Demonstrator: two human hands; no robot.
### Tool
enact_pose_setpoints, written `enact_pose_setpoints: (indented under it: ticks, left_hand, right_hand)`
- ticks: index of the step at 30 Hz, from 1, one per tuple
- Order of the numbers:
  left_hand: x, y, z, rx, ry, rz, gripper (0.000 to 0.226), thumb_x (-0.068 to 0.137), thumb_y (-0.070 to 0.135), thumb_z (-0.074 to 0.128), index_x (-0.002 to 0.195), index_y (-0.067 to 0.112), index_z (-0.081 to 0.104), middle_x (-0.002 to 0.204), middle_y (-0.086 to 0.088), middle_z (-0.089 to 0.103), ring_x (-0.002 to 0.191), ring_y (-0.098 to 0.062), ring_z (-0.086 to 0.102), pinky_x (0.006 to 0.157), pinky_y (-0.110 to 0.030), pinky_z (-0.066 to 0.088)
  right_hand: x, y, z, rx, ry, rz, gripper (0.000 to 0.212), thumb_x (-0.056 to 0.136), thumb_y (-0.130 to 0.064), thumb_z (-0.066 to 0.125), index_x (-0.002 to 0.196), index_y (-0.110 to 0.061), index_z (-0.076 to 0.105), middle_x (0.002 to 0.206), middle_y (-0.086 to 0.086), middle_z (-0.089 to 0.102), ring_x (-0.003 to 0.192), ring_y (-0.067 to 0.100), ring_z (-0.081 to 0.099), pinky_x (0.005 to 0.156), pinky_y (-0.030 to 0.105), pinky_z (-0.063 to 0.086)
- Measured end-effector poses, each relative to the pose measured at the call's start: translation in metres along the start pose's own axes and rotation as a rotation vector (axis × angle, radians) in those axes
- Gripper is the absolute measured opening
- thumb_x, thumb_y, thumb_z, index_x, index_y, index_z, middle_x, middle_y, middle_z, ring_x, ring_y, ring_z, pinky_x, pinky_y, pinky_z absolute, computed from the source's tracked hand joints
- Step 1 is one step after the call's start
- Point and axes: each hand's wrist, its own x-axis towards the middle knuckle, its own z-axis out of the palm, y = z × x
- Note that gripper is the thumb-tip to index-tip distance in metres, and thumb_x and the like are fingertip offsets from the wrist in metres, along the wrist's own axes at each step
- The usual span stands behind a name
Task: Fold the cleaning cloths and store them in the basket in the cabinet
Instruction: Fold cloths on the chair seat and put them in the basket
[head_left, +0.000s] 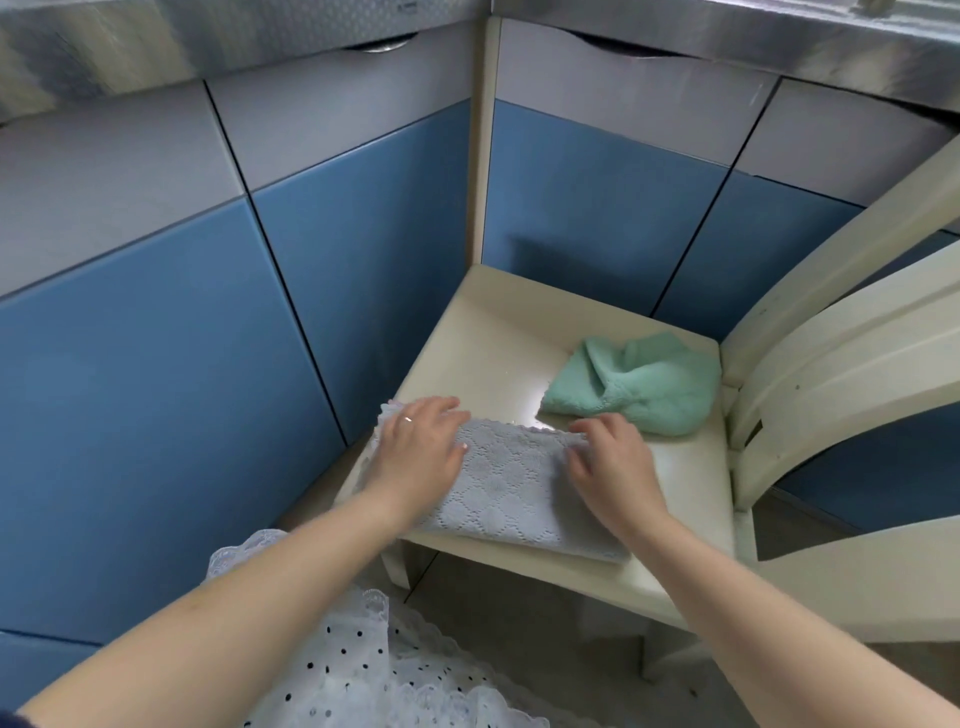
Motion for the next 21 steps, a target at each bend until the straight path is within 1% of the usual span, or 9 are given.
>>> enact_pose_setpoints:
  ticks: [3,6,9,11,14,16,18,20,21]
  left_hand:
    - [-0.013,0.027,0.021,0.077,-0.158,0.056,0.048,0.100,0.030,0.034,0.146,0.021,0.028,0.157,0.002,0.019,0.145,-0.016,0.010,0.118,-0.037,0.007]
    - [-0.016,0.034,0.034,0.165,-0.222,0.025,0.051,0.101,0.030,0.025,0.150,0.018,0.015,0.159,0.001,0.007,0.147,-0.015,0.001,0.119,-0.040,-0.001]
    - [-0.019,0.028,0.038,0.253,-0.238,0.038,0.055,0.101,0.038,0.019,0.151,0.020,0.008,0.160,-0.001,0.001,0.147,-0.017,-0.004,0.118,-0.040,-0.004]
    - [-0.019,0.021,0.037,0.274,-0.256,0.034,0.058,0.099,0.044,0.017,0.151,0.022,0.005,0.160,-0.001,-0.003,0.146,-0.017,-0.007,0.117,-0.040,-0.006]
    - [-0.019,0.012,0.035,0.291,-0.281,0.030,0.066,0.095,0.057,0.011,0.151,0.023,0.001,0.159,-0.001,-0.008,0.146,-0.018,-0.010,0.118,-0.040,-0.007]
    - [-0.019,0.005,0.033,0.291,-0.295,0.046,0.074,0.089,0.064,0.003,0.151,0.023,-0.001,0.159,0.000,-0.010,0.146,-0.018,-0.012,0.117,-0.040,-0.008]
    - [-0.017,-0.001,0.032,0.294,-0.326,0.065,0.080,0.083,0.066,-0.002,0.151,0.023,-0.002,0.159,0.000,-0.010,0.146,-0.018,-0.012,0.118,-0.040,-0.008]
    - [-0.011,-0.003,0.028,0.287,-0.357,0.090,0.077,0.087,0.065,0.003,0.151,0.022,0.001,0.159,0.000,-0.009,0.146,-0.018,-0.012,0.118,-0.041,-0.007]
    - [-0.011,-0.003,0.026,0.272,-0.359,0.121,0.073,0.091,0.061,0.010,0.151,0.020,0.006,0.159,0.000,-0.006,0.146,-0.019,-0.008,0.118,-0.042,-0.005]
  right_hand:
    - [-0.011,-0.034,0.025,-0.070,-0.036,-0.155,0.036,0.084,-0.032,0.045,0.106,-0.015,0.068,0.118,0.012,0.064,0.109,0.033,0.060,0.089,0.048,0.047]
    - [-0.017,-0.049,0.045,-0.077,-0.230,-0.117,0.060,0.082,-0.040,0.024,0.126,-0.017,0.057,0.138,0.010,0.051,0.130,0.031,0.045,0.102,0.057,0.033]
    - [-0.023,-0.037,0.048,-0.139,-0.238,-0.110,0.068,0.085,-0.052,0.013,0.141,-0.026,0.040,0.152,0.005,0.032,0.141,0.025,0.028,0.112,0.053,0.018]
    - [-0.026,-0.030,0.044,-0.186,-0.279,-0.122,0.078,0.080,-0.061,0.000,0.148,-0.032,0.023,0.158,-0.001,0.014,0.146,0.019,0.010,0.116,0.048,0.006]
    - [-0.029,-0.018,0.036,-0.226,-0.316,-0.120,0.086,0.074,-0.069,-0.010,0.150,-0.034,0.010,0.160,-0.004,0.003,0.147,0.016,0.000,0.117,0.046,0.000]
    - [-0.034,-0.010,0.031,-0.223,-0.304,-0.105,0.089,0.074,-0.073,-0.012,0.150,-0.032,0.013,0.159,-0.003,0.006,0.147,0.016,0.003,0.117,0.047,0.002]
    - [-0.036,-0.004,0.026,-0.239,-0.331,-0.070,0.086,0.076,-0.070,-0.004,0.149,-0.031,0.018,0.159,-0.003,0.012,0.146,0.017,0.009,0.116,0.049,0.006]
    - [-0.035,-0.003,0.022,-0.307,-0.294,-0.061,0.077,0.080,-0.066,0.012,0.141,-0.029,0.039,0.151,0.000,0.035,0.138,0.022,0.033,0.110,0.053,0.021]
    - [-0.032,-0.006,0.016,-0.329,-0.256,-0.078,0.068,0.081,-0.062,0.021,0.130,-0.026,0.053,0.139,0.002,0.050,0.126,0.024,0.048,0.104,0.053,0.031]
